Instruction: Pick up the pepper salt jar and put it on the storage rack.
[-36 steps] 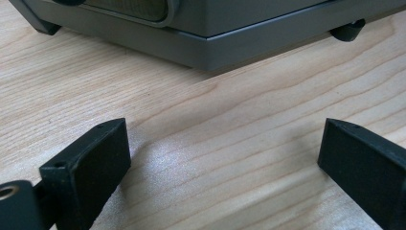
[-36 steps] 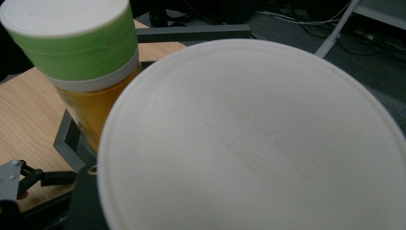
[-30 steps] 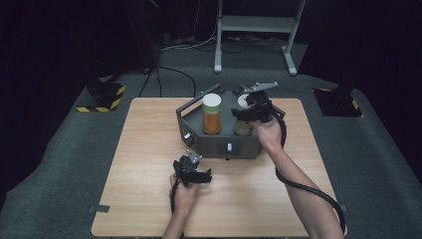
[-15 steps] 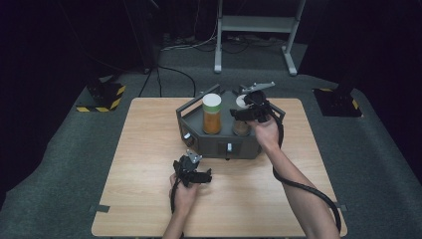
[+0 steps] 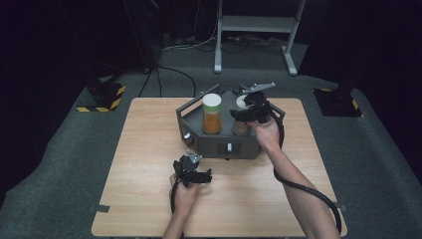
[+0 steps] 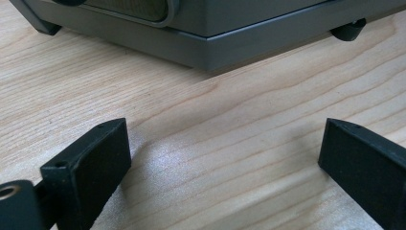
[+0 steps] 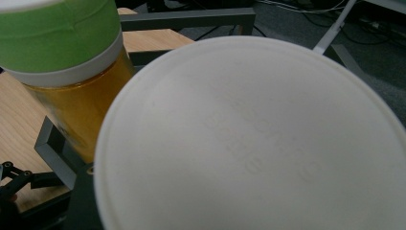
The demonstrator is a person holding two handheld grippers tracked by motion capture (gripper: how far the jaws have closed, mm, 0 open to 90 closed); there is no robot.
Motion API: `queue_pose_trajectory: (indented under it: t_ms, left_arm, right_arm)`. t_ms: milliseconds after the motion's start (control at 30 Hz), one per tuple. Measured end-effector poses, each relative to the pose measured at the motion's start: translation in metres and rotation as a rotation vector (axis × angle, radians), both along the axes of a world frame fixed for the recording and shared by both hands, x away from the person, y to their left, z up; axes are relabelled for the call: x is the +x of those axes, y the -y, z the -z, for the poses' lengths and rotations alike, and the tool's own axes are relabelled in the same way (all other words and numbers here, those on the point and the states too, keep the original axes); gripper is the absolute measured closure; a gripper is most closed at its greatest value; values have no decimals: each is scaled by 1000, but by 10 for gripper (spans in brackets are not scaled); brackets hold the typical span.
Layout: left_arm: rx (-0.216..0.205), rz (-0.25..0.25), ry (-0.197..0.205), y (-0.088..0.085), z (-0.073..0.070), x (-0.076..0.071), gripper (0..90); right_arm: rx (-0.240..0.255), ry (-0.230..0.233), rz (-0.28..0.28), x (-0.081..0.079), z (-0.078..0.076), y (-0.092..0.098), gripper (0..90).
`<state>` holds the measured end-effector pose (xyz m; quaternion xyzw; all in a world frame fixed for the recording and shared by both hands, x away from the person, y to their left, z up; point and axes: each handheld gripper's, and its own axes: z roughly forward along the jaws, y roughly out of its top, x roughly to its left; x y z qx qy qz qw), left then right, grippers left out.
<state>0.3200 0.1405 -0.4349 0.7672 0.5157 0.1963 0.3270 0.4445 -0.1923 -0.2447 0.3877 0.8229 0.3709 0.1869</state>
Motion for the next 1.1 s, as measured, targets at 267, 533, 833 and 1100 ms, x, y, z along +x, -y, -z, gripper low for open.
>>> queue_pose_trajectory:
  t_ms: [267,533,833,1100]
  left_arm:
    - [0,0,0,0,0,0,37]
    - [0,0,0,0,0,0,37]
    - [0,0,0,0,0,0,37]
    - [0,0,0,0,0,0,37]
  right_arm:
    - [-2,-6,-5,1,-1,1,349]
    - [7,-17,-14,4,-1,3,333]
    - [64,-13,-41,6,9,12,111]
    - [91,14,-50,-1,12,18,46]
